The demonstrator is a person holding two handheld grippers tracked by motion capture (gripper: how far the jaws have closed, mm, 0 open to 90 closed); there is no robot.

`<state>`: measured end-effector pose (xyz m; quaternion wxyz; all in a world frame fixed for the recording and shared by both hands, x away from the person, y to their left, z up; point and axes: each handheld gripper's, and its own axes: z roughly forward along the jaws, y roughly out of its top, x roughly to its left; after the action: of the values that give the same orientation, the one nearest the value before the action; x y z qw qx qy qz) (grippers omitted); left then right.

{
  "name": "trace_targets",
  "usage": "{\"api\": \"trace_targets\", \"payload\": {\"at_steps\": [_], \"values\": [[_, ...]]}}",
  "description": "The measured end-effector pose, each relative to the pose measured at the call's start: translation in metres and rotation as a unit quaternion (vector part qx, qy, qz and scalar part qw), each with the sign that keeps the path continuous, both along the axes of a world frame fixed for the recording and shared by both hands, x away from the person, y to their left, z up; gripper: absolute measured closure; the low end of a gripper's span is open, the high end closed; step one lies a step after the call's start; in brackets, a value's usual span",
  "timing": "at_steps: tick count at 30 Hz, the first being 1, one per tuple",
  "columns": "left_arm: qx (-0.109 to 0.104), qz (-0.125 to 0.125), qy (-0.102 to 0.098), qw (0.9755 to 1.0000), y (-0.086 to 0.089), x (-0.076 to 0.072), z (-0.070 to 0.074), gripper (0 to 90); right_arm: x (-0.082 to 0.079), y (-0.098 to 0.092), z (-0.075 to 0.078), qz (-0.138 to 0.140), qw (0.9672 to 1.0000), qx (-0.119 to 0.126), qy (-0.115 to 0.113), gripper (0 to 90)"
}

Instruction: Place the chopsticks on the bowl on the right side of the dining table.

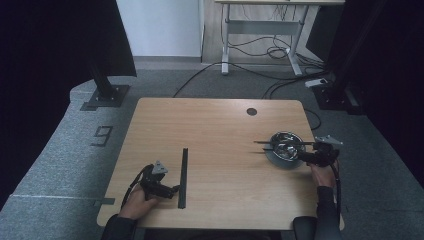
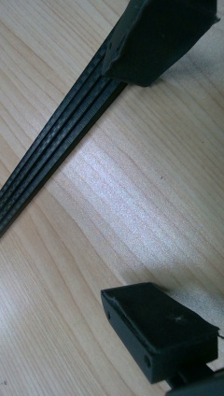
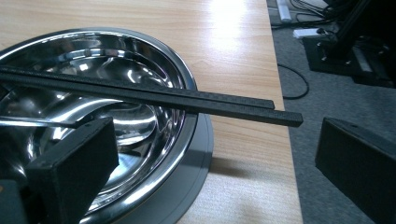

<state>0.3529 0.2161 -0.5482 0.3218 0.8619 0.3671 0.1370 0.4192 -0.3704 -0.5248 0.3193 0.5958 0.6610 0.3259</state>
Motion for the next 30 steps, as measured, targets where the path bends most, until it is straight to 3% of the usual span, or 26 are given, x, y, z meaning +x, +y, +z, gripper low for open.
{"api": "trace_targets", "payload": {"at_steps": [11, 19, 30], "values": [[0.0, 0.0, 0.0, 1.0, 0.0, 0.0, 0.0, 0.0, 0.006, -0.009, -0.008, 0.003, 0.9997, 0.018, -0.017, 0.0], [0.0, 0.0, 0.0, 1.0, 0.0, 0.0, 0.0, 0.0, 0.011, -0.011, -0.015, 0.008, 0.9998, 0.019, 0.001, 0.0], [0.0, 0.0, 0.0, 1.0, 0.0, 0.0, 0.0, 0.0, 0.011, -0.012, -0.016, 0.01, 0.9996, 0.025, -0.002, 1.0]]}}
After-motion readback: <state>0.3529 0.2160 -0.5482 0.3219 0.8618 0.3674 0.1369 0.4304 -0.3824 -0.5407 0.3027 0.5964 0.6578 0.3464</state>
